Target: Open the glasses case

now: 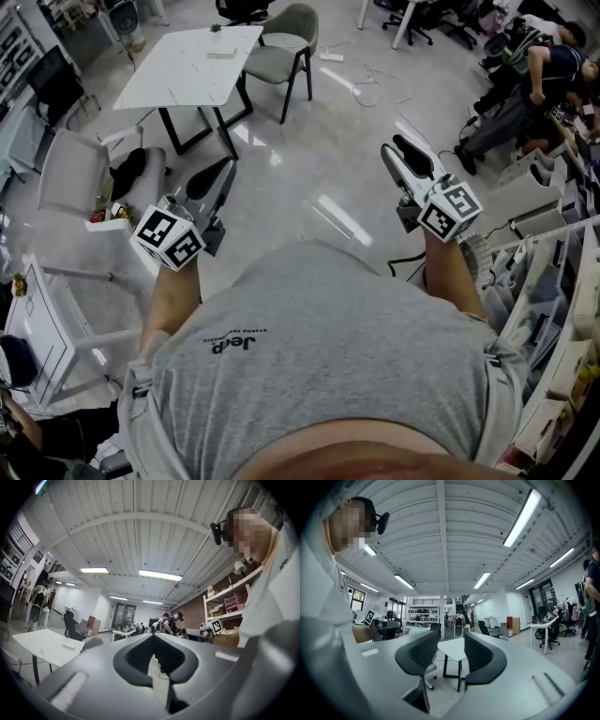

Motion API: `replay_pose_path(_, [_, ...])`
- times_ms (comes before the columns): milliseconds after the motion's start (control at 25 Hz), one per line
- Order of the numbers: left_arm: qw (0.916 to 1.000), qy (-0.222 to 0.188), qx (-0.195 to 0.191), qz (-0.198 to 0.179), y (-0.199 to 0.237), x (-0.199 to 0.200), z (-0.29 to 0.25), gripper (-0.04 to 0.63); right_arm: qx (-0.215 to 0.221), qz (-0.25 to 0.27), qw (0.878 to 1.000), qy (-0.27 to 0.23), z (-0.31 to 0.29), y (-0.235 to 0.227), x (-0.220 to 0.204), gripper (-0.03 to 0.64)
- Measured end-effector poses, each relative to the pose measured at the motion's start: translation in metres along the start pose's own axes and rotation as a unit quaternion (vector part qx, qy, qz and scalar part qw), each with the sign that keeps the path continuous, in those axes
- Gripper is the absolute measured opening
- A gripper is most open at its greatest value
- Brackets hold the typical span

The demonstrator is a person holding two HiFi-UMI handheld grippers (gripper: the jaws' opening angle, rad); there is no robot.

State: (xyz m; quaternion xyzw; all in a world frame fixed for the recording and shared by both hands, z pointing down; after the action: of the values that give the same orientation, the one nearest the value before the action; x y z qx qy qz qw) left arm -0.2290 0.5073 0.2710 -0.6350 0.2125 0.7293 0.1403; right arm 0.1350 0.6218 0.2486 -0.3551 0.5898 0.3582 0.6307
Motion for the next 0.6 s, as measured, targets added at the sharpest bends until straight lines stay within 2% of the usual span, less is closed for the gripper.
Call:
replay_pose_path(80, [1.0, 0.0, 0.004, 0.0, -0.006, 0.0, -0.004, 0.048, 0.009, -0.002, 1.0, -0.007, 0.003, -0.006, 0.003, 0.258])
replay_pose_path(160, [0.9999, 0.0, 0.01, 0.001, -0.015, 0.001, -0.009, 0.048, 0.013, 0.003, 1.0, -0.006, 0.009, -0.014, 0.005, 0.333])
replay_pose_path(600, [0.9996, 0.013, 0.027, 0.002, -0.058, -0.014, -0.042, 0.048, 0.046, 0.008, 0.999, 0.0, 0.037, -0.052, 0.0, 0.35])
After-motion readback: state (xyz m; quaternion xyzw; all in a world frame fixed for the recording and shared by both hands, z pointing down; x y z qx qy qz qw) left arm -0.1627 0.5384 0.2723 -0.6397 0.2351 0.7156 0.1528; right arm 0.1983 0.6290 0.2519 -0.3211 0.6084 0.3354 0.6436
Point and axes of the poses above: the fingertips, and each gripper's own axes: z backward along the fingers, y to its left, x out of its top, the point moved 7 cm from there along z, backward along the fingers, and after that the axes turned 7 degrees about x, right-handed, at the moved point
